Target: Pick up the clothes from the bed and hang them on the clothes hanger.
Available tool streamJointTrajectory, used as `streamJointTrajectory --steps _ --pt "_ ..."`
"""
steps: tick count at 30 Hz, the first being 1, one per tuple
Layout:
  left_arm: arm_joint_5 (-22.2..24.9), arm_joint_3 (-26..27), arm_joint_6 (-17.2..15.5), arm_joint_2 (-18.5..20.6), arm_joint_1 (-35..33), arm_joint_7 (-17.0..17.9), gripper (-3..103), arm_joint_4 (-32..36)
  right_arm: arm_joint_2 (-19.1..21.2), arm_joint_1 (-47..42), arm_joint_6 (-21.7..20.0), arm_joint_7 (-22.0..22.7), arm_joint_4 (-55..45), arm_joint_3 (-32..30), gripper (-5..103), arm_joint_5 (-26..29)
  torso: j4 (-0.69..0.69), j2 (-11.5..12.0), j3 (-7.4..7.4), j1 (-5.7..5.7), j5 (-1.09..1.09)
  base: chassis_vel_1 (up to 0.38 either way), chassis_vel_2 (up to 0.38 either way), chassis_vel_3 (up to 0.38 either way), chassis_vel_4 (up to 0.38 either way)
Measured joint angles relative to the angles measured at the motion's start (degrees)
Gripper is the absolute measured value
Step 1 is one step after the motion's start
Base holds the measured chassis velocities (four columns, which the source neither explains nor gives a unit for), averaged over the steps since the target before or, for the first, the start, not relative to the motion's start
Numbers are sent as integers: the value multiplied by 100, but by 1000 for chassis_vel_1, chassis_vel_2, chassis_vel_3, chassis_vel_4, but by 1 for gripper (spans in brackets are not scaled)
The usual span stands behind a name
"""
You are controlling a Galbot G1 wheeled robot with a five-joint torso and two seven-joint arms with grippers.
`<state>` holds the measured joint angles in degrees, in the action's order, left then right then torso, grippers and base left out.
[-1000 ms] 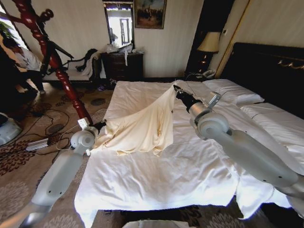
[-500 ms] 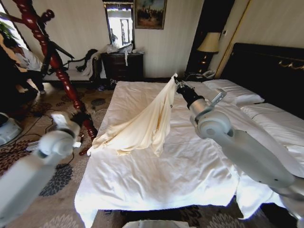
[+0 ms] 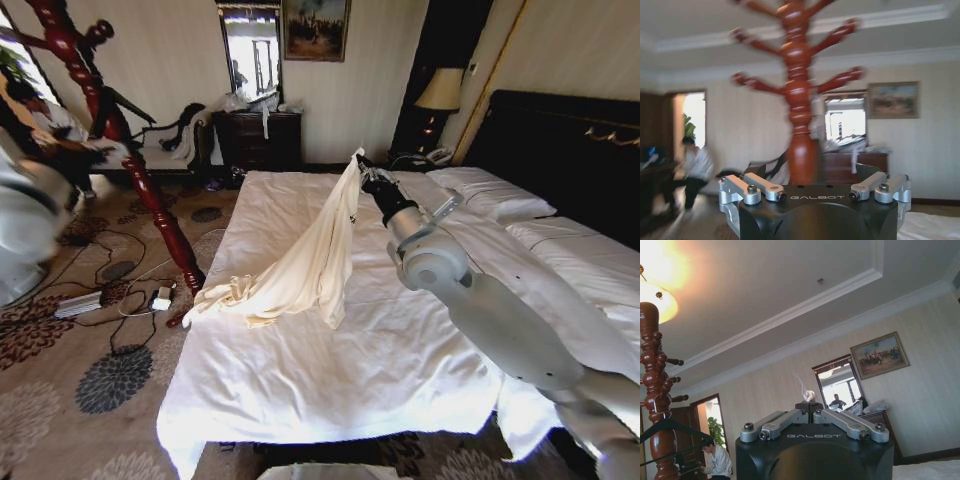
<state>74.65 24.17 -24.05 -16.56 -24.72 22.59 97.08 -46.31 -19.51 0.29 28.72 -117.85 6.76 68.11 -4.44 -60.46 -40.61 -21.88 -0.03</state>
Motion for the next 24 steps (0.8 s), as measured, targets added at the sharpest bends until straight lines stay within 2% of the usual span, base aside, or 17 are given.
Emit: streamJointTrajectory --steps 2,3,4,6,7,8,10,12,13,15,16,18,20,21,22,24 --pt "239 -613 -76 -127 783 -161 100 -789 -34 -39 2 -18 37 19 0 -81 4 0 1 1 2 0 0 0 0" --pt "239 -613 -76 -127 783 -161 100 -789 -34 -39 2 -18 37 19 0 -81 4 0 1 1 2 0 0 0 0" --pt "255 -1073 -53 -279 1218 -264 100 -1112 -51 -54 7 -26 73 24 0 -131 4 0 0 1 0 0 0 0 0" --pt "229 -1757 44 -593 1959 -401 100 -1646 -78 -73 15 -41 128 27 0 -202 -4 0 -1 -1 -7 0 0 0 0" --pt "184 -2140 98 -812 2442 -439 100 -1960 -94 -85 18 -46 163 28 0 -232 -5 1 -2 -2 -1 0 0 0 0" --pt "184 -2140 98 -812 2442 -439 100 -1960 -94 -85 18 -46 163 28 0 -232 -5 1 -2 -2 -1 0 0 0 0" --pt "-28 -2668 143 -1272 3190 -487 100 -2494 -119 -111 20 -54 230 32 0 -283 -6 1 -1 -2 6 0 0 0 0" --pt "-94 -2750 144 -1368 3324 -496 100 -2588 -122 -117 21 -56 243 33 0 -297 -8 1 -2 -1 5 0 0 0 0" --pt "-204 -2899 117 -1569 3581 -499 100 -2732 -123 -128 21 -59 278 33 0 -326 -7 1 -2 -2 3 0 0 0 0" --pt "-320 -3093 -117 -1759 3895 -443 100 -2826 -124 -144 21 -63 322 29 0 -367 -1 1 -2 -2 4 0 0 0 0" --pt "-320 -3093 -117 -1759 3895 -443 100 -2826 -124 -144 21 -63 322 29 0 -367 -1 1 -2 -2 4 0 0 0 0" --pt "-453 -3345 -618 -1856 4144 -233 100 -2922 -124 -175 23 -64 346 10 0 -399 -1 0 0 0 6 0 0 0 0" --pt "-456 -3595 -1321 -1950 4381 128 100 -3116 -119 -246 26 -64 349 -19 0 -454 -2 0 0 0 2 0 0 0 0" --pt "-456 -3595 -1321 -1950 4381 128 100 -3116 -119 -246 26 -64 349 -19 0 -454 -2 0 0 0 2 0 0 0 0" --pt "-430 -3706 -1578 -1982 4483 230 100 -3224 -112 -289 28 -64 340 -27 0 -483 0 1 0 -1 2 0 0 0 0" --pt "-417 -3845 -1784 -2018 4615 295 100 -3365 -97 -337 29 -64 323 -36 0 -519 1 1 0 -1 2 0 0 0 0"
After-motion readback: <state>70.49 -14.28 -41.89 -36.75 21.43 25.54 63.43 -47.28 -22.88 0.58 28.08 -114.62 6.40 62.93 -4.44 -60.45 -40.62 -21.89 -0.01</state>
